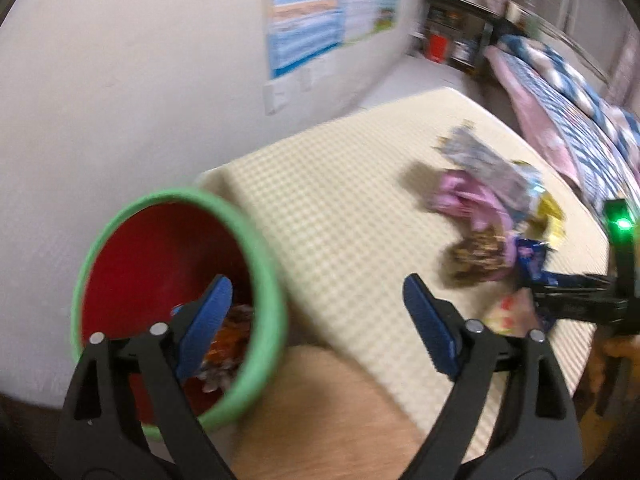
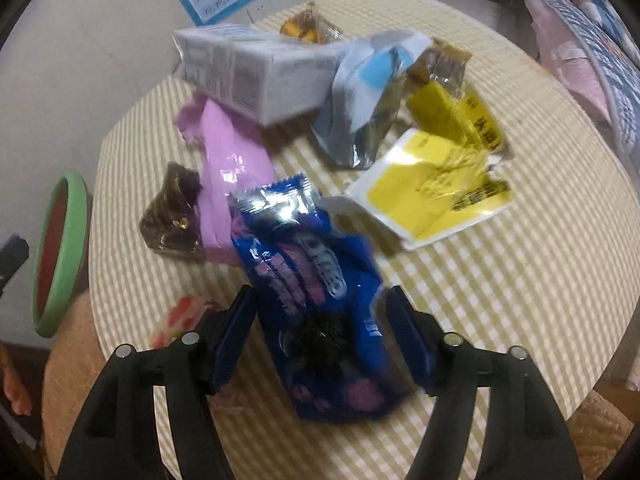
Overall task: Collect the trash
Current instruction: 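Grasp the blue Oreo wrapper with the right tool while the left tool grasps the brown candy wrapper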
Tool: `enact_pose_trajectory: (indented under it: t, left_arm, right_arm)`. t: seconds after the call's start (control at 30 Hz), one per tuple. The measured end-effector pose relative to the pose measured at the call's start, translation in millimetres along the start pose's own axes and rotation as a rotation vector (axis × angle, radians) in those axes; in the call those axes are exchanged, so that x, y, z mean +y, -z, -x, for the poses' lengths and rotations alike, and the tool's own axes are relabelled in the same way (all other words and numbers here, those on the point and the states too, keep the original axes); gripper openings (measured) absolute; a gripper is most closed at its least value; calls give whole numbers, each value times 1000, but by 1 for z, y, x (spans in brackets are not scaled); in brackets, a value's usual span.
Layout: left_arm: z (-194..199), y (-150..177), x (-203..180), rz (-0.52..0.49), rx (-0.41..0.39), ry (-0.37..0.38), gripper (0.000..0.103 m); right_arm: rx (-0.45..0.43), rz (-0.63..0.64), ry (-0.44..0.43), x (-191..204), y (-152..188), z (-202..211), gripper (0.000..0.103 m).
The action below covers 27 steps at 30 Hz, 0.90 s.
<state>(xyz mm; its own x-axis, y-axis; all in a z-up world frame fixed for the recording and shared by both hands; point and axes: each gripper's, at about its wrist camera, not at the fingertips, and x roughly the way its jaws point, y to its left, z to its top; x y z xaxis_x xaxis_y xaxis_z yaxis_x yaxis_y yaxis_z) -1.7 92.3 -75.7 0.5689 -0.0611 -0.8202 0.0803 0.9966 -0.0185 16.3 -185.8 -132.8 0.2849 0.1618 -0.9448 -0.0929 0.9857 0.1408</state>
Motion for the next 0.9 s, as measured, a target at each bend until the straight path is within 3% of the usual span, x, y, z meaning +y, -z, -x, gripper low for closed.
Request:
enact_pose_trajectory:
  t: [0.07,0.17,0.23,0.43,0.73,0.8,0.87,0.9]
  left_arm:
    - [-5,-6,-25,-44,10,41,88]
    - [-21,-13,-58,-98,47,93,88]
    - [-30,-18,-74,-114,67,119,88]
    - [-65,-28,-98,-49,154,192,88]
    - [-99,-28,-112,-41,229,190,87]
    - [-104,-26,-114,-37,247,200,76]
    - [-104,-24,-113,-35,255,209,58]
    - [-102,-22,-113,-33,253,223,55]
  right_arm:
    - [0,30,4,4,-1,1,53]
    - [-29,20,-49,5,-4,8,32]
    - [-60,-4,-86,-1,-5,19,23]
    - [-132,-66,-155,-19,1,50,23]
    - [-156,-110,-204,-45,0,68,23]
    - [-151,-108,-207,-42,2,68,23]
    - [-150,-107,-210,-38,-2,64,23]
    - [-151,-107,-211,-38,-2,62,23]
